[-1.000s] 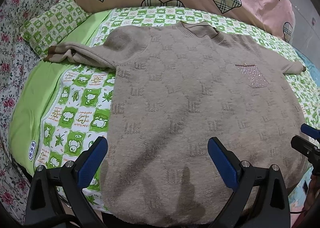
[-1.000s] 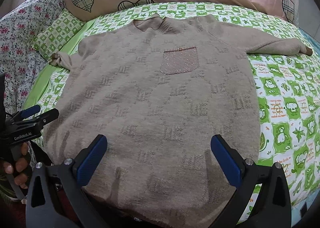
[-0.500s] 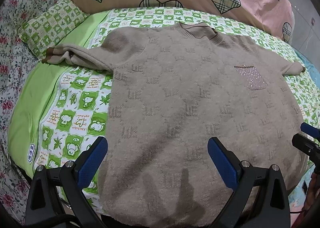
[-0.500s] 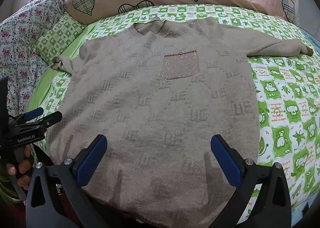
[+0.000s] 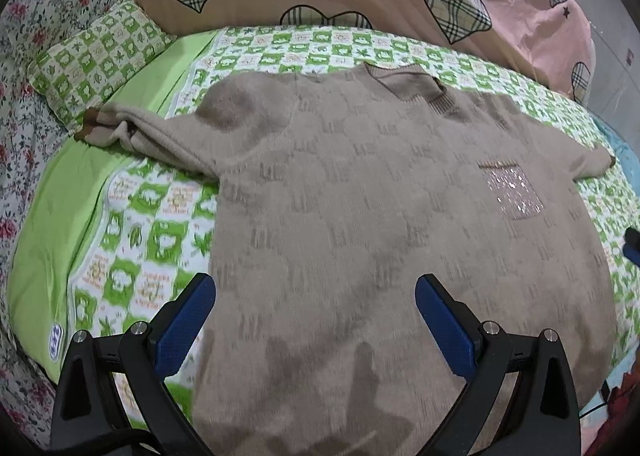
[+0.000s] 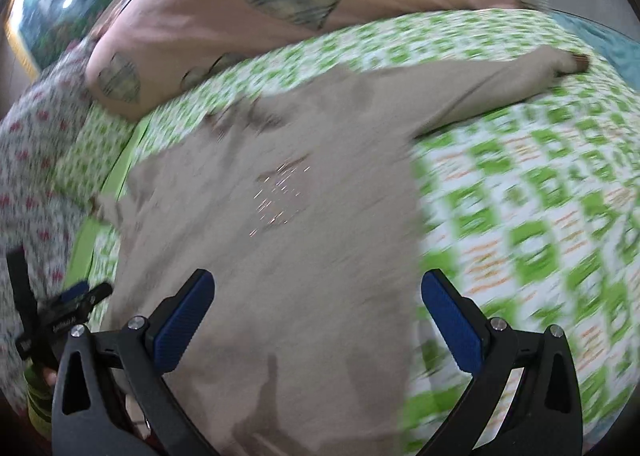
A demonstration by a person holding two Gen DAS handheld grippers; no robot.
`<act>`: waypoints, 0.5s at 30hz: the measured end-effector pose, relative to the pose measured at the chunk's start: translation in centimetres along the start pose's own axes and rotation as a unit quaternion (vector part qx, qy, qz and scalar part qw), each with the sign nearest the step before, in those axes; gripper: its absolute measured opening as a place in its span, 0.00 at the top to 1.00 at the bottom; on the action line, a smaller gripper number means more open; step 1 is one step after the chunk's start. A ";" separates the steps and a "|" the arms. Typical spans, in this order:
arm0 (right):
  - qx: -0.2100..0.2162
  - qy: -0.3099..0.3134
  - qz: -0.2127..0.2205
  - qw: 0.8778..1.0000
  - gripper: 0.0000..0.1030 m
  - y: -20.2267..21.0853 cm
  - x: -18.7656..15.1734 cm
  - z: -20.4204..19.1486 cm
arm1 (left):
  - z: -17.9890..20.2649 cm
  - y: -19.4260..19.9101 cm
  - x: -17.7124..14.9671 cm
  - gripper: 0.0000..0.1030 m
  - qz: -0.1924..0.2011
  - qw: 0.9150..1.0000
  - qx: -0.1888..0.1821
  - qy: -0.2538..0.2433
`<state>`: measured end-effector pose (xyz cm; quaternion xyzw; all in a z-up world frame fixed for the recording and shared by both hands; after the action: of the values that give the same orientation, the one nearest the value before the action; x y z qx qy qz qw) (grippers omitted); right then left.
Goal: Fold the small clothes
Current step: 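Grasp the brown sleeve cuff with the right tool and lift it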
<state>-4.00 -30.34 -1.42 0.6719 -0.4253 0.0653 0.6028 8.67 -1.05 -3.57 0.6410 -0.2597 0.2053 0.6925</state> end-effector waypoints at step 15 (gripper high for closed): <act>-0.143 -0.188 0.112 0.965 0.23 0.8 18.3 23.5 | 0.5 -4.3 2.7 0.03 -0.036 0.999 0.007 0.003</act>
<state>-3.03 -59.64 3.92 0.5266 -0.6086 -0.0564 0.5908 13.39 -2.07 -5.21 0.6540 -0.2328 0.1843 0.6958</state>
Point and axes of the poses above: each gripper's, at about its wrist camera, not at the fingertips, and y roughly against the way its jaws point, z to its right, x to its top, the point moved 6 cm from there along -y, roughly the way its jaws point, and after that the axes turned 5 degrees about -x, right-handed, at the moved point
